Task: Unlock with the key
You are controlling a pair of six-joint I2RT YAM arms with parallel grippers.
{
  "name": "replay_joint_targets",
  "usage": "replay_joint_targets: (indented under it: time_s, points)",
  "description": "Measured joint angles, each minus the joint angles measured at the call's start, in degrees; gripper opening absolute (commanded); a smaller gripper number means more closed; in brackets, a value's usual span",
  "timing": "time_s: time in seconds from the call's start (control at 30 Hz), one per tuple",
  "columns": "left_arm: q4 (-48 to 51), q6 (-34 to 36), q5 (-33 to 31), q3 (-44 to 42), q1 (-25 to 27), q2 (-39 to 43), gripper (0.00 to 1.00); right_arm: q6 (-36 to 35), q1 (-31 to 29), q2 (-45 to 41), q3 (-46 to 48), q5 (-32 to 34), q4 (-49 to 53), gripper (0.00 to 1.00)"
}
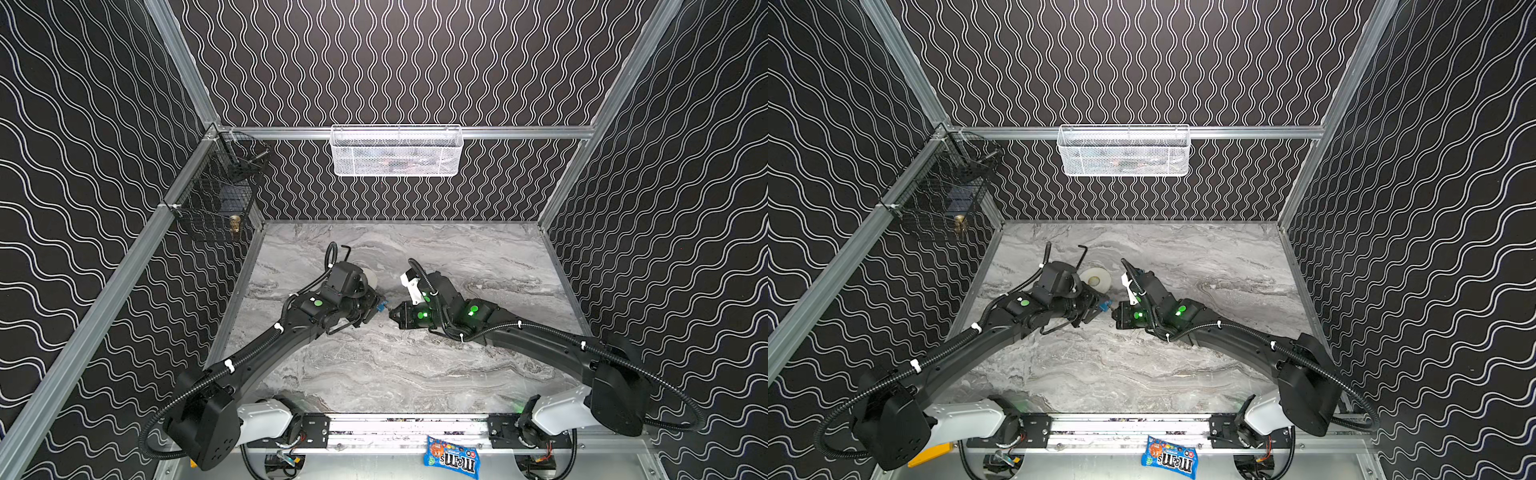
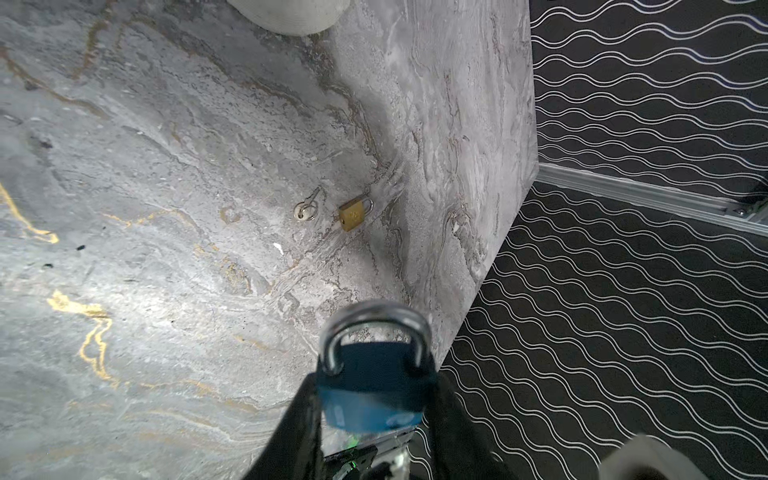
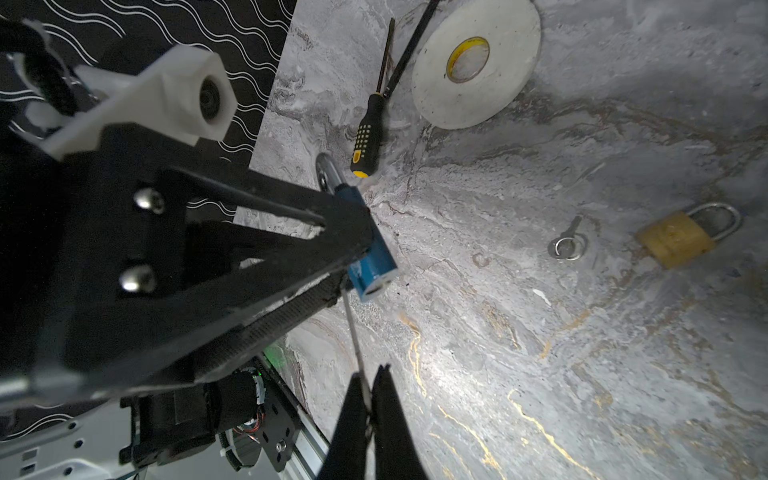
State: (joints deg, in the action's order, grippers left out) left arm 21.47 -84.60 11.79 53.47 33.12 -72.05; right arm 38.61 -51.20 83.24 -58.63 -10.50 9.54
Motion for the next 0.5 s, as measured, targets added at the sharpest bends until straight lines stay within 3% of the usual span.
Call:
replay_joint_targets:
  time_s: [0.5]
  points:
    - [-1.9,-2.1,1.1,-0.6,0.0,0.1,0.04,0.4,0.0,-1.3,2.3,1.4,2.1,0.00]
